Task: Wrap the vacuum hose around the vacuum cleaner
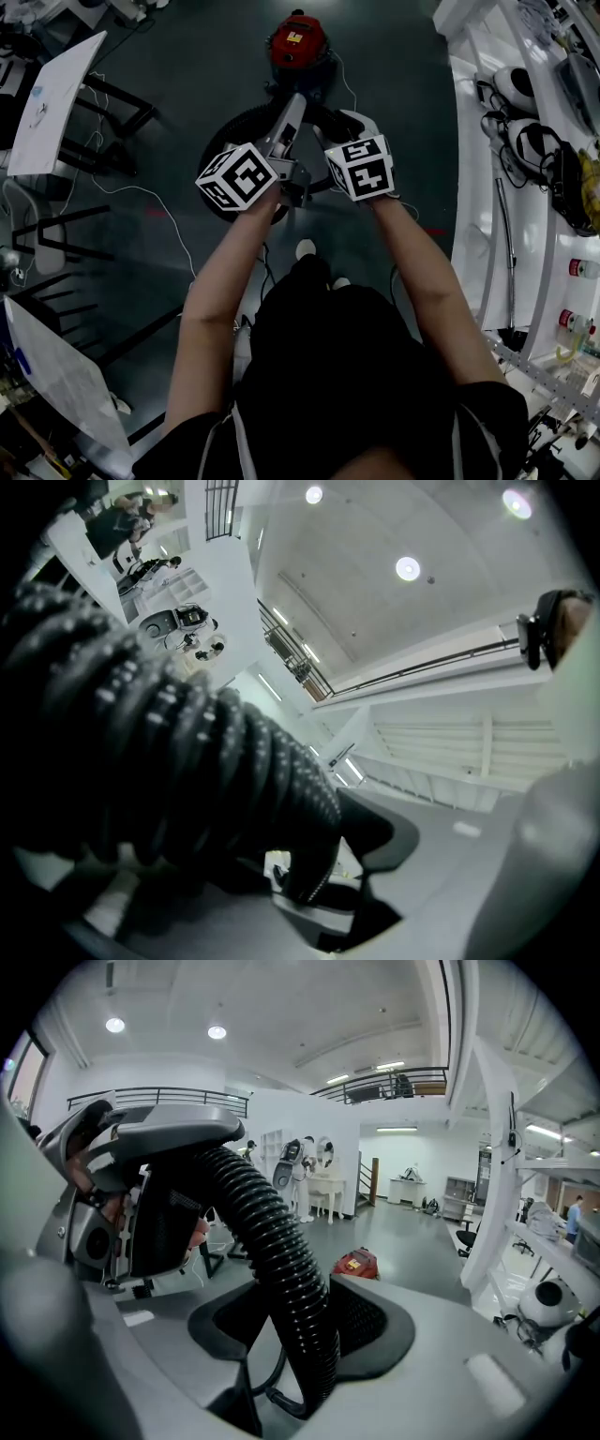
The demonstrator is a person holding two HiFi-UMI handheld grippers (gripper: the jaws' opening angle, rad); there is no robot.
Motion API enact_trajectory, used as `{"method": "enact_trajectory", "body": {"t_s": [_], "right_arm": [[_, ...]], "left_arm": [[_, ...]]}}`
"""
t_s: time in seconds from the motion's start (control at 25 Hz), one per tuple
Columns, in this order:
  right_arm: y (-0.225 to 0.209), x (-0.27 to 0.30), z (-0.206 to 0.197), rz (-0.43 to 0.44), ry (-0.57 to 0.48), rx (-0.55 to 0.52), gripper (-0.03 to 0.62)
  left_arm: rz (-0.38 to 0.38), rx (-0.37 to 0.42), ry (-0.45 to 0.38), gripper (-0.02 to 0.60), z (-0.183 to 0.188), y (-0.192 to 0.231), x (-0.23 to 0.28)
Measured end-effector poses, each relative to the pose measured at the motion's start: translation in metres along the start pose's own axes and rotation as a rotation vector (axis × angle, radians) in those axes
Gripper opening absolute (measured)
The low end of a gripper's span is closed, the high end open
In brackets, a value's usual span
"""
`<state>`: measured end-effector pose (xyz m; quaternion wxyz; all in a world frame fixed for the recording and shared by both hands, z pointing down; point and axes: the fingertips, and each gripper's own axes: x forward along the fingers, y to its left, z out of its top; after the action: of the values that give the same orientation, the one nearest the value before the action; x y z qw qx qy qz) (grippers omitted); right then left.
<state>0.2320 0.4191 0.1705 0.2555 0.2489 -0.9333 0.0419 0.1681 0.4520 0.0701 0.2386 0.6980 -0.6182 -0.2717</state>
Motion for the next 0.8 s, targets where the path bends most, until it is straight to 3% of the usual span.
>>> {"method": "enact_trajectory", "body": {"t_s": [0.52, 0.8], "right_arm": [[-0.004, 0.035, 0.025, -0.057, -0.012, 0.004, 0.204], [-0.012, 0.043, 0.038, -0.084, -0.062, 0.002, 0.202]], "left_arm": [[-0.037, -0.004, 0.007, 0.216, 0.021, 0.034, 0.018], [-0.085, 0.085, 0.039, 0.235, 0.019, 0.038, 0.026]]}}
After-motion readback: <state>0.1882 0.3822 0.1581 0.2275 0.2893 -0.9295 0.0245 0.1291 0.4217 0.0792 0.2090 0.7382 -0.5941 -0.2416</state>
